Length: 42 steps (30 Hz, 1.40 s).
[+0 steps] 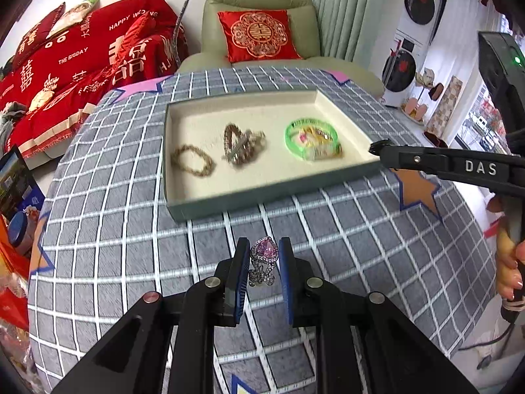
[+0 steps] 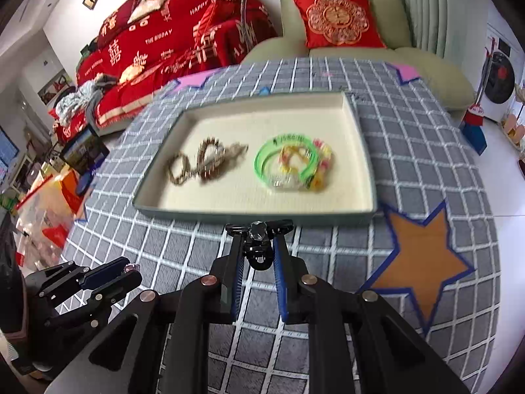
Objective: Organize jewelry
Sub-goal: 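Carry ring and claw clip into the tray and open both tools to release them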
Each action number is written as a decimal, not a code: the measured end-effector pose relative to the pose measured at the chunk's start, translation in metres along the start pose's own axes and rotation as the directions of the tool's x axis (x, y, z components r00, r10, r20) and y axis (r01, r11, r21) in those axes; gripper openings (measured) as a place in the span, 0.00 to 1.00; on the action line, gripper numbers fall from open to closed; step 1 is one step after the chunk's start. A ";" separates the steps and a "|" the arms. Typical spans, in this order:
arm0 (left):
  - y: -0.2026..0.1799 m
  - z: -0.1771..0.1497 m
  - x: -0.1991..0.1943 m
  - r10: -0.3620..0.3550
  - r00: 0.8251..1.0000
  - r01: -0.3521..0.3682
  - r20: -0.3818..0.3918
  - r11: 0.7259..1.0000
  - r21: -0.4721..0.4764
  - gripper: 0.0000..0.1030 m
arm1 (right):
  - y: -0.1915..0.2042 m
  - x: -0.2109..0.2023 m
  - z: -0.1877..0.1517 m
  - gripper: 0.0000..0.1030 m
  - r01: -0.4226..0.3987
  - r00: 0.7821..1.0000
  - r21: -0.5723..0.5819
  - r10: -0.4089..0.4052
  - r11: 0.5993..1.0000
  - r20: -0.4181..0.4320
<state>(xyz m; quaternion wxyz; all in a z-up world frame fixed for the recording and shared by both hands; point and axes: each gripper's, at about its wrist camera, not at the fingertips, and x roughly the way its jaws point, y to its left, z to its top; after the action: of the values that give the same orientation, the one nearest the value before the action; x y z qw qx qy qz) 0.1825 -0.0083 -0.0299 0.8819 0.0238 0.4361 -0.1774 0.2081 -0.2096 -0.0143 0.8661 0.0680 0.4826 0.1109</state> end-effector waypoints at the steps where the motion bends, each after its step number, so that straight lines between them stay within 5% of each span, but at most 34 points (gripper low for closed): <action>1: 0.001 0.003 0.000 0.001 1.000 -0.001 0.005 1.000 -0.003 0.28 | -0.001 -0.002 0.003 0.18 0.002 1.000 -0.001 -0.002 1.000 0.007; 21: 0.017 0.090 0.054 0.072 0.996 -0.068 0.057 0.996 -0.064 0.28 | -0.037 0.035 0.066 0.18 0.005 1.000 0.070 -0.005 0.998 0.006; 36: 0.009 0.086 0.105 0.159 0.987 -0.159 0.005 0.987 -0.002 0.28 | -0.042 0.090 0.063 0.19 0.030 0.997 0.053 -0.026 0.998 -0.071; 38: 0.008 0.086 0.104 0.163 0.987 -0.163 0.001 0.987 -0.005 0.28 | -0.042 0.090 0.064 0.24 0.036 0.997 0.054 -0.032 0.998 -0.073; 40: 0.008 0.087 0.102 0.165 0.986 -0.165 0.005 0.986 -0.008 0.28 | -0.042 0.089 0.063 0.51 0.039 0.997 0.061 -0.035 0.997 -0.070; 42: 0.007 0.087 0.099 0.174 0.985 -0.174 0.018 0.985 -0.007 0.28 | -0.044 0.086 0.063 0.53 0.032 0.998 0.073 -0.028 0.997 -0.058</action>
<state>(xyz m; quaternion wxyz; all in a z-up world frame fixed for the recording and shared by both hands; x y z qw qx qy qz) 0.3059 -0.0473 -0.0540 0.8982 0.0577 0.4245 -0.0985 0.3111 -0.2307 -0.0614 0.8505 0.0897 0.5118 0.0818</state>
